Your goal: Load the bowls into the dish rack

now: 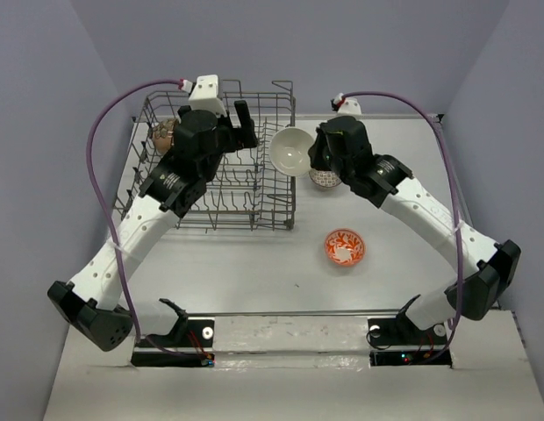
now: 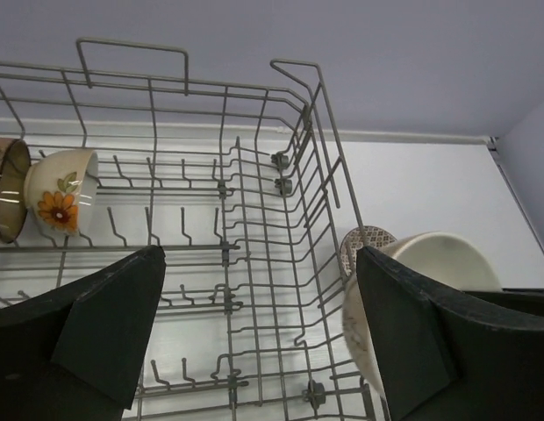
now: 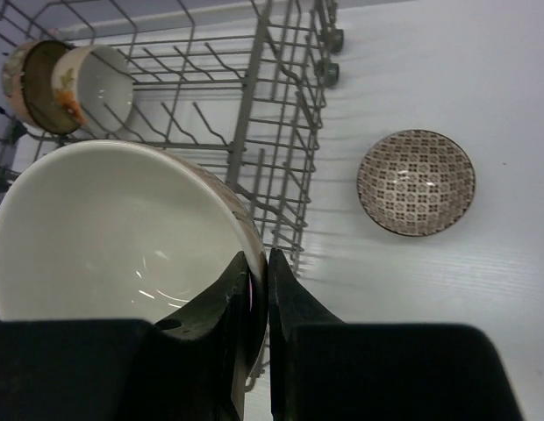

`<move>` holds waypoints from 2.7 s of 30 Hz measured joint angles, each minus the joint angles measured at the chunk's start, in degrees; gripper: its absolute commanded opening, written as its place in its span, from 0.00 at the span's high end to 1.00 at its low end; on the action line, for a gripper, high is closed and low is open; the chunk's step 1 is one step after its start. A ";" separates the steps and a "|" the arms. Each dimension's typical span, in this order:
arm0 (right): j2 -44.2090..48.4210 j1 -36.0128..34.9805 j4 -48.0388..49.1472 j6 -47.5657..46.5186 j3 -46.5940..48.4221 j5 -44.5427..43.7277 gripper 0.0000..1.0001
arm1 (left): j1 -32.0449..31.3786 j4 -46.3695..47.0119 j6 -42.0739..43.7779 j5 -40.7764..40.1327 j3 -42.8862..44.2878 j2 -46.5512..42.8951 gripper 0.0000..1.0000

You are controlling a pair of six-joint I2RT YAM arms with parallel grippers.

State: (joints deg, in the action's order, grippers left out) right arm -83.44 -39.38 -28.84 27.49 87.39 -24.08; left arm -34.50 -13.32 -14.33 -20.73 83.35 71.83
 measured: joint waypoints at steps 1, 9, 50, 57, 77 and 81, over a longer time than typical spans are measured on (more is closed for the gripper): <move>-0.81 -0.70 -0.13 -0.13 1.27 0.02 0.99 | 0.00 -0.52 -0.04 0.68 1.38 1.22 0.01; -8.92 -3.34 -1.22 -2.49 12.81 -1.86 0.99 | 0.00 -5.95 -0.35 6.12 8.74 7.98 0.06; -14.64 -6.54 -4.15 -4.09 18.29 -4.28 0.99 | 0.17 -6.62 -4.02 4.55 1.46 9.75 1.00; -14.62 -6.47 -3.67 -4.00 18.29 -4.28 0.56 | 0.09 -6.82 -3.74 3.17 1.46 9.75 1.00; -6.21 -6.47 -1.97 -4.87 16.57 -10.73 0.46 | 10.88 -10.34 0.00 -9.84 20.72 20.50 1.00; -8.52 -6.47 -2.32 -4.85 15.74 -10.67 0.46 | 12.28 -9.64 4.28 -18.32 28.68 27.80 1.00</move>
State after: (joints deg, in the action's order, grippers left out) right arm -91.96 -45.84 -31.16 22.63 103.13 -34.74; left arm -22.22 -22.96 -10.04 -39.05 112.03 99.63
